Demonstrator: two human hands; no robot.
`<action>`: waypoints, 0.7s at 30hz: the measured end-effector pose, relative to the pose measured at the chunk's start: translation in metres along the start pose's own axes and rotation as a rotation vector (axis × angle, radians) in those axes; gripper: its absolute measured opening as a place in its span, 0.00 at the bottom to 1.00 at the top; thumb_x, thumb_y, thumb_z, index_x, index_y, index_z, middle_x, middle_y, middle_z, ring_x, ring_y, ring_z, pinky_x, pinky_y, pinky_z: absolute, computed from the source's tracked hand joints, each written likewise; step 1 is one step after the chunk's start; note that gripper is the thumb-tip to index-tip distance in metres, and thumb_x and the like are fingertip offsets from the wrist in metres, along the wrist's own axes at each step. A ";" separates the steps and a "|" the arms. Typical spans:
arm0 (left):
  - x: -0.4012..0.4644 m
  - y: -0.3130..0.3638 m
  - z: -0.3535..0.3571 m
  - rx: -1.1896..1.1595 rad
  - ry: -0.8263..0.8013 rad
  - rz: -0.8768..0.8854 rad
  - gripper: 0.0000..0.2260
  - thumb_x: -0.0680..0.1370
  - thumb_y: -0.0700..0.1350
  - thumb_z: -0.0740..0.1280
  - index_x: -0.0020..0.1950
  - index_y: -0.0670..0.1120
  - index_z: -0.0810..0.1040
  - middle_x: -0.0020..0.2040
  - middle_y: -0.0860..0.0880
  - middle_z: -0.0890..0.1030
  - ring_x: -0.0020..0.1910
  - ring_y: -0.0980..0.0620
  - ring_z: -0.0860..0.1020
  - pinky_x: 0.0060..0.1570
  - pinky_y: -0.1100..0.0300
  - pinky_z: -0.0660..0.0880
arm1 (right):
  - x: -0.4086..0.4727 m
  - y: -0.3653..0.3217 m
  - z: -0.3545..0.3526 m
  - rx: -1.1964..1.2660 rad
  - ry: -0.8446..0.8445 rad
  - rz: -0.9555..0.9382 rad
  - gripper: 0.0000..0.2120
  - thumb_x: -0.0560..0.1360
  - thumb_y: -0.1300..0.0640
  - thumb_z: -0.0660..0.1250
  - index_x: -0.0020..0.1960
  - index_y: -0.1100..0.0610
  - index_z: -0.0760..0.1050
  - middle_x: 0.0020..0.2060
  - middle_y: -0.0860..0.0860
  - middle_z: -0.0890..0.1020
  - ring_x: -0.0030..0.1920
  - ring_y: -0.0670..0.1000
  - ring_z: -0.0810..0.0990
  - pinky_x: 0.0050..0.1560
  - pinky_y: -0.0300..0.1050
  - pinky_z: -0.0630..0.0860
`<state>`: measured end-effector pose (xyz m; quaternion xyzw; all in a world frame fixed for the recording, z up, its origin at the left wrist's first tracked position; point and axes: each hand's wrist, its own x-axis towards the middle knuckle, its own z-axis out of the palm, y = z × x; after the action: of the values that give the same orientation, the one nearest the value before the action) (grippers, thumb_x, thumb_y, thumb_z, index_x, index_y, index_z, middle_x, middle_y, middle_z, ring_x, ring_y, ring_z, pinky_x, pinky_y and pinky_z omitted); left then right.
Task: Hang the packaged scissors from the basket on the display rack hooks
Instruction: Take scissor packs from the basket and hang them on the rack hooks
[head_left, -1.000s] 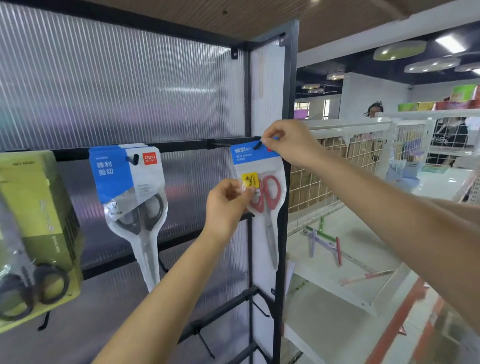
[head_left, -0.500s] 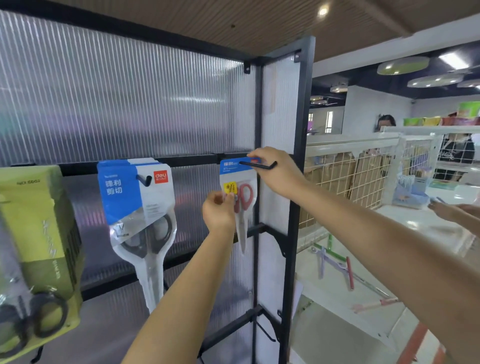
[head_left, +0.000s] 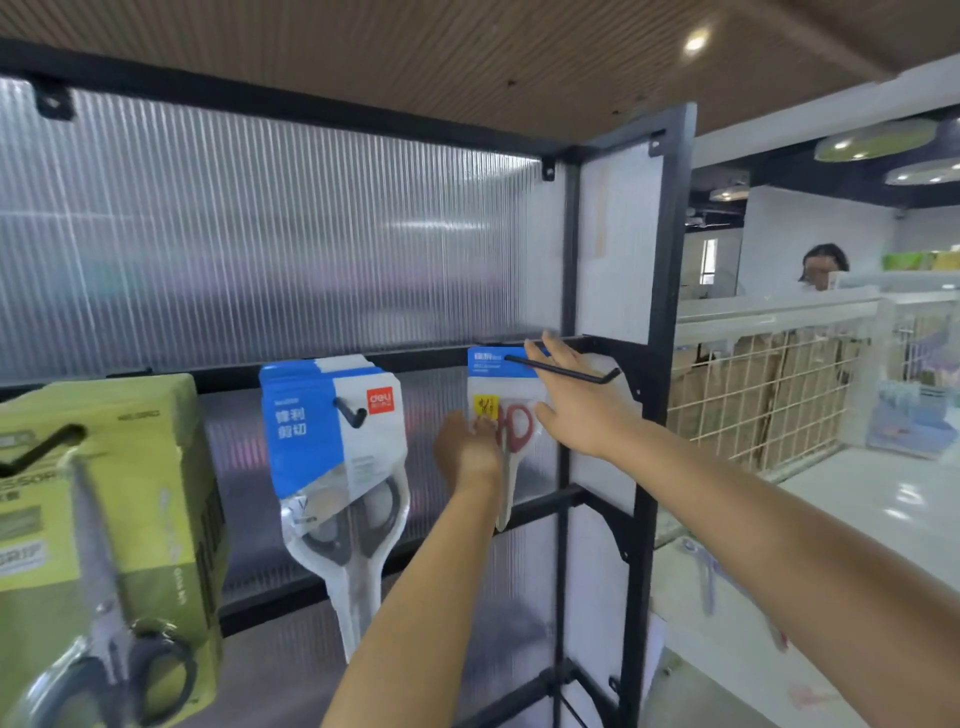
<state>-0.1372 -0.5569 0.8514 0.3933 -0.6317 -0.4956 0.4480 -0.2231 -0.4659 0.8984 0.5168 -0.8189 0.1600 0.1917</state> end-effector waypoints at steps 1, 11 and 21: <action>-0.005 -0.002 0.000 -0.014 0.008 0.029 0.07 0.80 0.43 0.60 0.50 0.41 0.75 0.50 0.44 0.80 0.50 0.45 0.79 0.45 0.57 0.72 | -0.002 0.000 0.000 0.015 0.008 0.013 0.33 0.80 0.55 0.58 0.77 0.52 0.42 0.77 0.51 0.42 0.77 0.50 0.45 0.74 0.44 0.49; -0.063 -0.012 -0.001 0.536 0.000 0.832 0.17 0.73 0.37 0.69 0.61 0.35 0.74 0.63 0.38 0.75 0.66 0.37 0.71 0.62 0.43 0.72 | -0.066 0.002 -0.023 -0.043 0.061 0.079 0.28 0.79 0.56 0.57 0.76 0.59 0.52 0.75 0.55 0.57 0.73 0.54 0.59 0.69 0.50 0.60; -0.218 -0.048 0.027 0.674 -0.466 0.774 0.19 0.81 0.43 0.59 0.69 0.36 0.68 0.70 0.39 0.69 0.71 0.42 0.64 0.70 0.53 0.59 | -0.229 0.040 -0.025 0.105 0.004 0.318 0.23 0.79 0.56 0.57 0.73 0.59 0.61 0.69 0.56 0.68 0.66 0.57 0.69 0.64 0.48 0.67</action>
<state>-0.0971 -0.3546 0.7629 0.1341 -0.9356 -0.1395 0.2953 -0.1657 -0.2580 0.8076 0.3897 -0.8805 0.2317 0.1384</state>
